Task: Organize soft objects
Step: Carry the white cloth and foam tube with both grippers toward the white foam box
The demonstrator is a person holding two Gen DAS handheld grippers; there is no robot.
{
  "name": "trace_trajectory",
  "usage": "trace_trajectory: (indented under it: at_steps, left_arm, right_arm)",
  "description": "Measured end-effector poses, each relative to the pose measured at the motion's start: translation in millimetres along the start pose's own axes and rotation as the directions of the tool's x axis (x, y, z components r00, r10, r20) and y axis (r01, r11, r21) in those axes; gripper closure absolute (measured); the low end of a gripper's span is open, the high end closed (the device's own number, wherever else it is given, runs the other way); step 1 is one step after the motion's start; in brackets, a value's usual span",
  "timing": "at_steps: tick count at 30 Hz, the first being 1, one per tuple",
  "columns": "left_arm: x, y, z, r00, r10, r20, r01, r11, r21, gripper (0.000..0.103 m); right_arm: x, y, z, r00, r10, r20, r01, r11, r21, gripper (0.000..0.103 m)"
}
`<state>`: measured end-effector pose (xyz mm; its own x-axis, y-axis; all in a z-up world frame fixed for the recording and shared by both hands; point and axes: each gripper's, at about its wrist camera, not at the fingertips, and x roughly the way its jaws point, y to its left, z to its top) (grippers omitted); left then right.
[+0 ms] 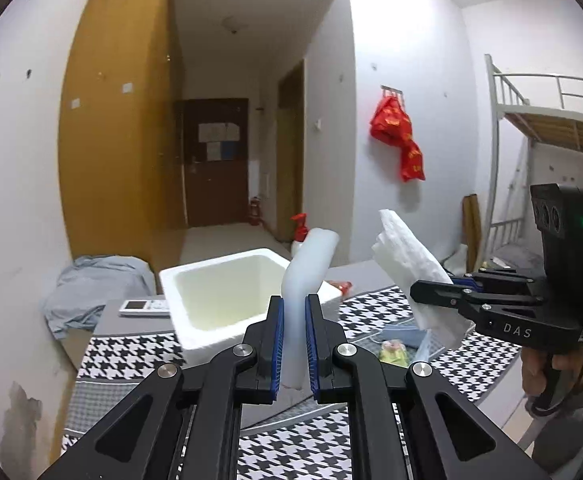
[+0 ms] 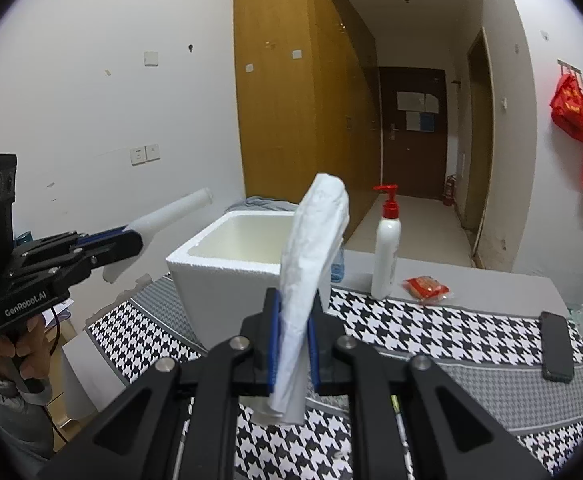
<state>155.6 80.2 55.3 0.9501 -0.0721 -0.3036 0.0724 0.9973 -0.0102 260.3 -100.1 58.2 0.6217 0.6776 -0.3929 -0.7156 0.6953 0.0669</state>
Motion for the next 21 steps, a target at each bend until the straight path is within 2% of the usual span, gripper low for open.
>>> trace_trajectory:
  at_steps: [5,21]
  left_arm:
    - [-2,7,1,0.998,0.064,0.009,-0.064,0.998,0.003,0.092]
    - [-19,35,-8,0.987,0.160,0.016,-0.159,0.986,-0.045,0.091]
  right_arm:
    - [14,6,8,1.000,0.023,-0.010,-0.023,0.999,-0.023,0.088]
    - [49,26,36,0.997,0.077,-0.028,-0.079,0.993,-0.088,0.088]
